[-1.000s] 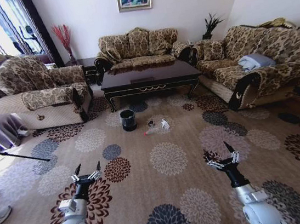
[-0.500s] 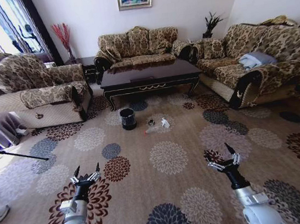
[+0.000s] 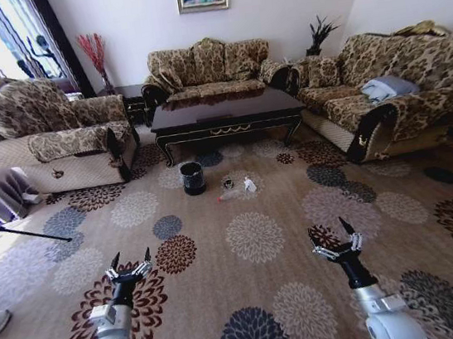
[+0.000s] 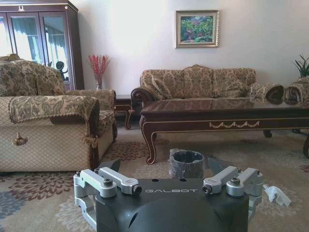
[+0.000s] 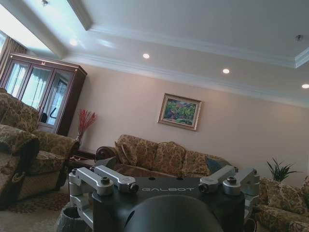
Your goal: Move to the front of the table and pick up the trash from the floor, then place it into the trash bin.
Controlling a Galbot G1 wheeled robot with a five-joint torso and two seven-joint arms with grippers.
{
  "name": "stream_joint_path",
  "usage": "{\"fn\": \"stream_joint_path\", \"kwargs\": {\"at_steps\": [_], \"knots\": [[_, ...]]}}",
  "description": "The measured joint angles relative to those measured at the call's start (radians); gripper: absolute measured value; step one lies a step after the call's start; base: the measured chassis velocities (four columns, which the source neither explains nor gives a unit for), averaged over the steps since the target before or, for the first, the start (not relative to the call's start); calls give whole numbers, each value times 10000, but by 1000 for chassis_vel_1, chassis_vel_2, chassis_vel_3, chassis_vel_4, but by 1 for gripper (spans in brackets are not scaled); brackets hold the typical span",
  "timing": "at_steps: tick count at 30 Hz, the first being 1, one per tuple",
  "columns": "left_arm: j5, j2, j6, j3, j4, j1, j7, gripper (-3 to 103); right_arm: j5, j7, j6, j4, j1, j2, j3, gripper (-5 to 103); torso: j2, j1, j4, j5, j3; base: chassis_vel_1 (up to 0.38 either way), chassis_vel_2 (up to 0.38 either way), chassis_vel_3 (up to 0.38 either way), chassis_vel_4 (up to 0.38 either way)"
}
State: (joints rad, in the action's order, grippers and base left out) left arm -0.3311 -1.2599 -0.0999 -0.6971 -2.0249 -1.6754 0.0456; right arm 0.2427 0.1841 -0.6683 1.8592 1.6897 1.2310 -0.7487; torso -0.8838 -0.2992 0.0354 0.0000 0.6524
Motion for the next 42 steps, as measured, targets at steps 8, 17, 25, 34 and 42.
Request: {"fn": "stream_joint_path", "kwargs": {"at_steps": [8,17,25,34,42], "knots": [[47,-30,-83,23,94,35,-10,100,-223,-104,201,36,60,71,19,100,362,156,0,0,-206,0,0,0,0],[22,10,-195,-33,193,11,-26,100,-488,-647,422,45,-55,68,70,100,797,346,0,0,-450,0,0,0,0],[-104,25,-205,-8,290,84,10,100,-558,-866,487,136,-55,13,88,100,1293,563,1,-1,-730,0,0,0,0],[-98,249,-98,-11,171,85,43,100,-981,-962,546,-130,-47,49,98,100,1708,729,1,1,-979,0,0,0,0],[-97,239,-73,14,121,147,128,100,-2093,-2952,3621,-360,188,-737,322,100,2034,859,2,3,-1177,0,0,0,0]]}}
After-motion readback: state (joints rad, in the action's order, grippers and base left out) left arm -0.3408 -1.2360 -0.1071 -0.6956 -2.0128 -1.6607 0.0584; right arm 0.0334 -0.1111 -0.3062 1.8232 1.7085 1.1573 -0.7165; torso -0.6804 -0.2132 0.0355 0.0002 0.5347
